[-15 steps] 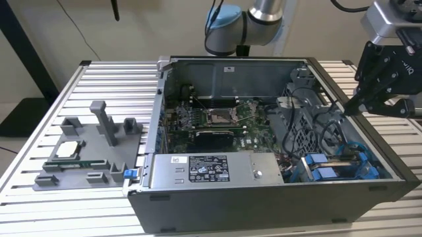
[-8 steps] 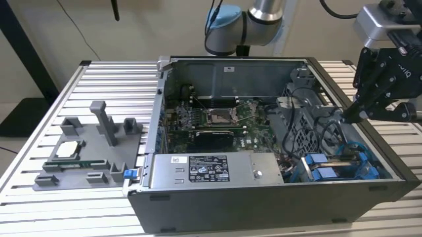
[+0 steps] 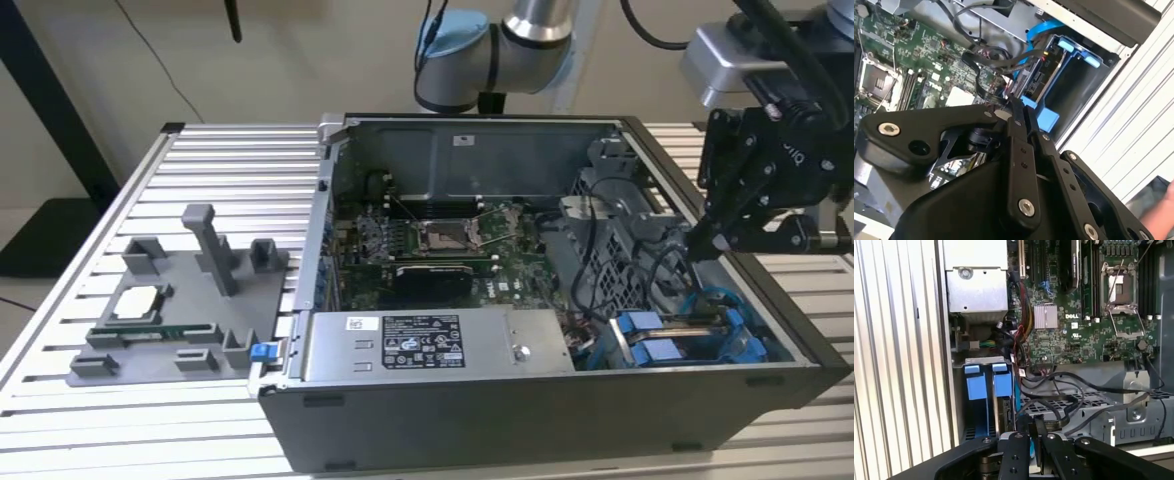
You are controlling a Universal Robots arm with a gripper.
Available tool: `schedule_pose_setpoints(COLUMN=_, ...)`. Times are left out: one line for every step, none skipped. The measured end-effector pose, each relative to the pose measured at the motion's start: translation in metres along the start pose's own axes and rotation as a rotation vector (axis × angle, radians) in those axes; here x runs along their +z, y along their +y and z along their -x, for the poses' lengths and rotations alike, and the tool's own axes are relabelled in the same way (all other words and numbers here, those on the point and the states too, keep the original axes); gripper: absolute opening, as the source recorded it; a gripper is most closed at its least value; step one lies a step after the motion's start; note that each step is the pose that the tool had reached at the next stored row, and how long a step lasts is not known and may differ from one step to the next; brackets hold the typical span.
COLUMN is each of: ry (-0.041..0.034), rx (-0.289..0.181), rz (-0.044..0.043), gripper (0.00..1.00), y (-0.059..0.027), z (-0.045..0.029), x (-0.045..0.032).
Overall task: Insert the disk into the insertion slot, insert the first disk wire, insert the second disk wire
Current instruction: 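Insert the second disk wire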
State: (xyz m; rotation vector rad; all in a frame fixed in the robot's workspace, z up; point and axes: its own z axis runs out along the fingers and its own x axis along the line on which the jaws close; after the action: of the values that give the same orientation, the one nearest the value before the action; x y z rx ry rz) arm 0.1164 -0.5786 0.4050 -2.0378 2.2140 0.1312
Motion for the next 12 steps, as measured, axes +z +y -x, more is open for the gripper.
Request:
schedule_pose_setpoints(ry=0.0036, rx=-0.001, rz=-0.0032, gripper=0.0, y=0.0005, z=0.0009, x=0.0009)
schedule_pose_setpoints(ry=0.0075, rx=-0.001, rz=-0.006, gripper=0.0, y=0.001, z=0.0021, x=0.0022)
schedule_pose_setpoints(ry=0.011, rx=-0.002, rz=-0.0083, gripper=0.0, y=0.0015, z=0.0032, x=0.0035)
schedule_pose_setpoints(ry=0.0147, rx=-0.002, rz=-0.0107, gripper=0.0, y=0.0019, z=0.0045, x=0.0048)
schedule_pose_setpoints(ry=0.0187, rx=-0.002, rz=-0.0131, gripper=0.0, y=0.0023, z=0.0058, x=0.0059)
schedule_pose_setpoints(ry=0.0221, rx=-0.003, rz=-0.0157, gripper=0.0, y=0.0026, z=0.0067, x=0.0071)
schedule_pose_setpoints(ry=0.0244, rx=-0.003, rz=-0.0185, gripper=0.0, y=0.0028, z=0.0072, x=0.0083)
schedule_pose_setpoints(ry=0.0258, rx=-0.004, rz=-0.0206, gripper=0.0, y=0.003, z=0.0075, x=0.0093)
schedule_pose_setpoints(ry=0.0261, rx=-0.004, rz=-0.0216, gripper=0.0, y=0.003, z=0.0076, x=0.0098)
schedule_pose_setpoints(ry=0.0261, rx=-0.004, rz=-0.0218, gripper=0.0, y=0.003, z=0.0076, x=0.0101)
schedule_pose_setpoints(ry=0.0261, rx=-0.004, rz=-0.0221, gripper=0.0, y=0.0031, z=0.0076, x=0.0105)
schedule_pose_setpoints(ry=0.0262, rx=-0.004, rz=-0.0224, gripper=0.0, y=0.0033, z=0.0076, x=0.0107)
